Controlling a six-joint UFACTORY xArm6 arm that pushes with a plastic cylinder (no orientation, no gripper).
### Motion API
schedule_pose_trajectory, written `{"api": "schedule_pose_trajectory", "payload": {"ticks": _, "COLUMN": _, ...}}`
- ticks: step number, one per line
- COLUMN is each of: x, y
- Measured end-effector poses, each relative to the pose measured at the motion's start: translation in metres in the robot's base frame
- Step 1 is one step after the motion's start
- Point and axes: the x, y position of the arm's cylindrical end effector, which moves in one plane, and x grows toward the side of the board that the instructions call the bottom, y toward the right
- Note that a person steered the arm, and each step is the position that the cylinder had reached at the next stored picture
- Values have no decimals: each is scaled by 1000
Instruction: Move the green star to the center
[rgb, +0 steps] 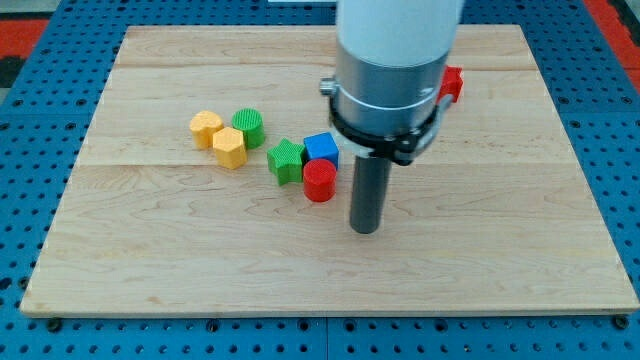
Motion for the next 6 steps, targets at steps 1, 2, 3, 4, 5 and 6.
{"api": "schedule_pose_trajectory", "payload": {"ticks": 1, "x": 0, "y": -49}}
{"api": "schedule_pose_trajectory", "payload": {"ticks": 2, "x": -26, "y": -69}}
{"api": "schedule_pose_trajectory", "payload": {"ticks": 3, "x": -54, "y": -79}}
{"api": "schedule_pose_trajectory", "payload": {"ticks": 4, "x": -55, "y": -107}}
{"api": "schedule_pose_trajectory", "payload": {"ticks": 5, "x": -56, "y": -103}}
{"api": "schedule_pose_trajectory", "payload": {"ticks": 6, "x": -57, "y": -80}}
